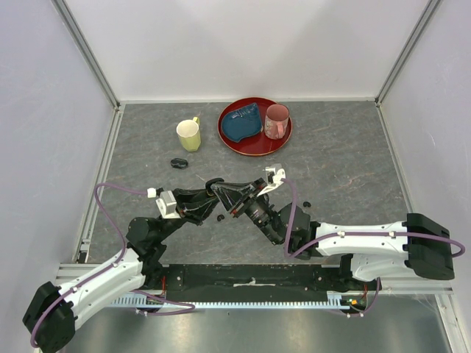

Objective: Insert the wireless bluetooth earbuds into the charging case
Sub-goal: Place the earbud in the charging case.

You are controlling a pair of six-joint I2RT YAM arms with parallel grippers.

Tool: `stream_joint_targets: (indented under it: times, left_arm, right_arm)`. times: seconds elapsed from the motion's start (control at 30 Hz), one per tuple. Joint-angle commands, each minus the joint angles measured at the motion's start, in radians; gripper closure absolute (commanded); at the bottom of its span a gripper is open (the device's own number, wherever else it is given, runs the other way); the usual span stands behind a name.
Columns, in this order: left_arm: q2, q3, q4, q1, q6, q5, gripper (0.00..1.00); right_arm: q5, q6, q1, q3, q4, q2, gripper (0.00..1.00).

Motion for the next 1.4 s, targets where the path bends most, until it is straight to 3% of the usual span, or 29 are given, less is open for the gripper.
stream_joint_targets:
  times: [0.0, 0.63, 1.37]
  left_arm:
    - [0.005, 0.040, 0.062, -0.002, 0.014, -0.003, 0.98]
    - [0.011, 0.045, 0.064, -0.001, 0.012, 0.021, 0.98]
    - [0.007, 0.054, 0.117, -0.002, 0.015, -0.029, 0.98]
  right_arm:
    - [0.054, -0.019, 0.012, 0.046, 0.063, 0.011, 1.00]
    - [0.092, -0.029, 0.023, 0.038, 0.121, 0.048, 1.00]
    - [0.140, -0.105, 0.087, 0.057, -0.023, 0.065, 1.00]
